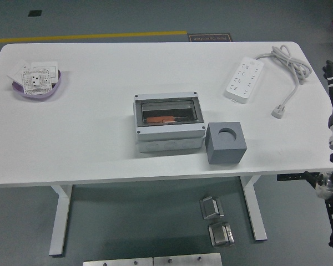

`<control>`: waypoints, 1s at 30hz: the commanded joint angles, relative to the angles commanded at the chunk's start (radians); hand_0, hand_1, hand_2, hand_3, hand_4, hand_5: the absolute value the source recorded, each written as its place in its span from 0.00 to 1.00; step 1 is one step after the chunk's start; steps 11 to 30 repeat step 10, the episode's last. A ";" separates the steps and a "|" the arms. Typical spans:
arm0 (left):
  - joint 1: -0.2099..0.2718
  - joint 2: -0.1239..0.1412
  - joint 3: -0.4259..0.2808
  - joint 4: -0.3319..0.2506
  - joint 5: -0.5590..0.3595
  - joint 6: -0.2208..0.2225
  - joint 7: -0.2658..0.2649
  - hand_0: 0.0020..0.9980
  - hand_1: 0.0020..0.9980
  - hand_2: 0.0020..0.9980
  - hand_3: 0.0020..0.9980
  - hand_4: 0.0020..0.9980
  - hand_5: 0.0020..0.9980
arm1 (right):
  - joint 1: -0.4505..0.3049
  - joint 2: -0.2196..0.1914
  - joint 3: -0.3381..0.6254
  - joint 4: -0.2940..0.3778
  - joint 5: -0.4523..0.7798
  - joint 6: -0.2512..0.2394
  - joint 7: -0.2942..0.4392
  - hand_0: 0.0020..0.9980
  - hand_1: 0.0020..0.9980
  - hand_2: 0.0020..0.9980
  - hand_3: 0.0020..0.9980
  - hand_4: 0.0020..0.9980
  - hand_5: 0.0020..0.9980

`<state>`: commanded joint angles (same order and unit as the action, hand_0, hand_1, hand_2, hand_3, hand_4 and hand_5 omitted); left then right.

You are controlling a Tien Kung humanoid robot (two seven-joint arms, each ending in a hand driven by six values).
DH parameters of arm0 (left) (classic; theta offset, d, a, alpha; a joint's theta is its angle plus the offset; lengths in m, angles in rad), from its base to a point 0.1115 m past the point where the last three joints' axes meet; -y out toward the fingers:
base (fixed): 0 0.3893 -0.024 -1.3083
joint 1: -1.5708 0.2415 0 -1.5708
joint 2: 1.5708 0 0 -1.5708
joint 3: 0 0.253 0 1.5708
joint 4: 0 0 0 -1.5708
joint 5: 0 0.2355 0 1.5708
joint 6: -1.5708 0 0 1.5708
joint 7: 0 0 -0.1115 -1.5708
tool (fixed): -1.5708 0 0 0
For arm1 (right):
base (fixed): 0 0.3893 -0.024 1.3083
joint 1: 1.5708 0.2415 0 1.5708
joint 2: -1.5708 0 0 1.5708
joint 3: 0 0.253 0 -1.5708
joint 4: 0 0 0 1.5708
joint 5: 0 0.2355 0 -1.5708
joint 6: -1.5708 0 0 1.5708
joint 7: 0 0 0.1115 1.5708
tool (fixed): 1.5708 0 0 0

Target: Pick up the cylinder from the cube,place it in the box,flap close box

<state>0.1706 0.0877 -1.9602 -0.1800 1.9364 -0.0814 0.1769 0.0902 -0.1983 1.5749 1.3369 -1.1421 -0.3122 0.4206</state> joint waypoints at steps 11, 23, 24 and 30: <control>-0.004 -0.003 0.016 0.000 -0.037 0.005 0.001 0.63 0.58 0.55 0.59 0.50 0.07 | -0.008 0.016 0.024 0.005 -0.002 -0.004 0.005 0.79 0.72 0.75 0.79 1.00 0.65; -0.004 -0.003 0.016 0.000 -0.037 0.005 0.001 0.63 0.58 0.55 0.59 0.50 0.07 | -0.008 0.016 0.024 0.005 -0.002 -0.004 0.005 0.79 0.72 0.75 0.79 1.00 0.65; -0.004 -0.003 0.016 0.000 -0.037 0.005 0.001 0.63 0.58 0.55 0.59 0.50 0.07 | -0.008 0.016 0.024 0.005 -0.002 -0.004 0.005 0.79 0.72 0.75 0.79 1.00 0.65; -0.004 -0.003 0.016 0.000 -0.037 0.005 0.001 0.63 0.58 0.55 0.59 0.50 0.07 | -0.008 0.016 0.024 0.005 -0.002 -0.004 0.005 0.79 0.72 0.75 0.79 1.00 0.65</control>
